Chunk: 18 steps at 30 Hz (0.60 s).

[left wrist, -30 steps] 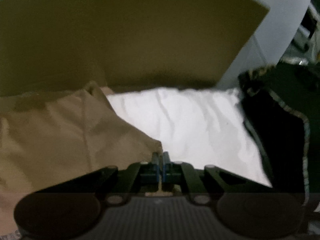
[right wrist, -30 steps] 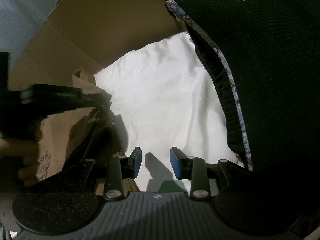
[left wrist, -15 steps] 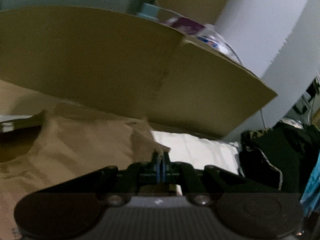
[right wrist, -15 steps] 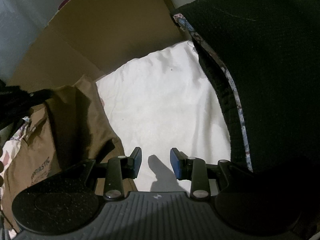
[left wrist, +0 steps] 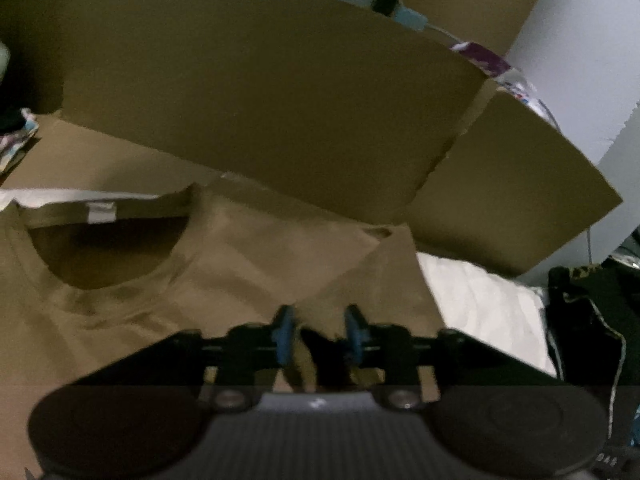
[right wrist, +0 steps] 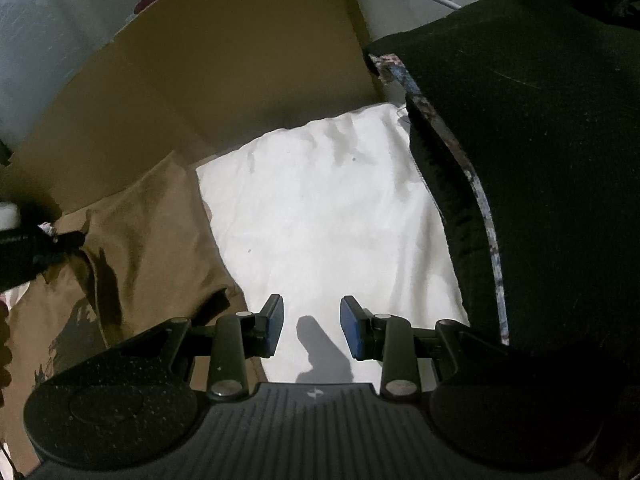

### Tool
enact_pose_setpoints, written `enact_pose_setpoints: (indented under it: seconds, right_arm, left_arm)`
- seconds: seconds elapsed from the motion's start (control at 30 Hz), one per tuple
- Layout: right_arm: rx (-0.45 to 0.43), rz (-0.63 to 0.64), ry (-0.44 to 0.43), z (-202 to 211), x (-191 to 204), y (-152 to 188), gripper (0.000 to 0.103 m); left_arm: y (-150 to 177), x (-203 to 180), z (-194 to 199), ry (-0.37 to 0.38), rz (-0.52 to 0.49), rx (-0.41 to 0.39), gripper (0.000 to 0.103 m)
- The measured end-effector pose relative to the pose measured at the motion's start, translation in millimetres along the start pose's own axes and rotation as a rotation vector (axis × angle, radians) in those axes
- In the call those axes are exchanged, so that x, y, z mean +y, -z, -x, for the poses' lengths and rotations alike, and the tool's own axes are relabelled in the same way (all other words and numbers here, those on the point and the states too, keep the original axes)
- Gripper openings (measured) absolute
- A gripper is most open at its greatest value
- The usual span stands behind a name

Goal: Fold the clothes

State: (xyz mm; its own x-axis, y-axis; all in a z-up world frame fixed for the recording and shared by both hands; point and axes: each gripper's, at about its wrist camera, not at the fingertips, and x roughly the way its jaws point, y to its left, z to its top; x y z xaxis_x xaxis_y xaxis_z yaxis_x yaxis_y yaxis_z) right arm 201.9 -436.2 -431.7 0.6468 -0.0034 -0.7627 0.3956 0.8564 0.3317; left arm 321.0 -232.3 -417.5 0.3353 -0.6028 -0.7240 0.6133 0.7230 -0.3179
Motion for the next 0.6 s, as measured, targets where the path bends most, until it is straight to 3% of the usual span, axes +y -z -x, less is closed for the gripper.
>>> enact_pose_setpoints:
  seconds: [0.17,0.4,0.5,0.6]
  right_arm:
    - [-0.004,0.006,-0.001,-2,2,-2,0.038]
    - [-0.008,-0.005,-0.017,-8,6,-13,0.038]
    - [-0.016,0.005,-0.040,-15,14,-24,0.038]
    - [-0.029,0.011,-0.082,-20,23,-39,0.038]
  left_arm:
    - [5,6,-2,-0.007,-0.015,0.002,0.059]
    - [6,20,-10,0.003,0.024,0.018,0.061]
    - [8,29,-18,-0.005,0.061,0.033,0.055]
    - [11,38,-20,0.004,0.102,0.041,0.027]
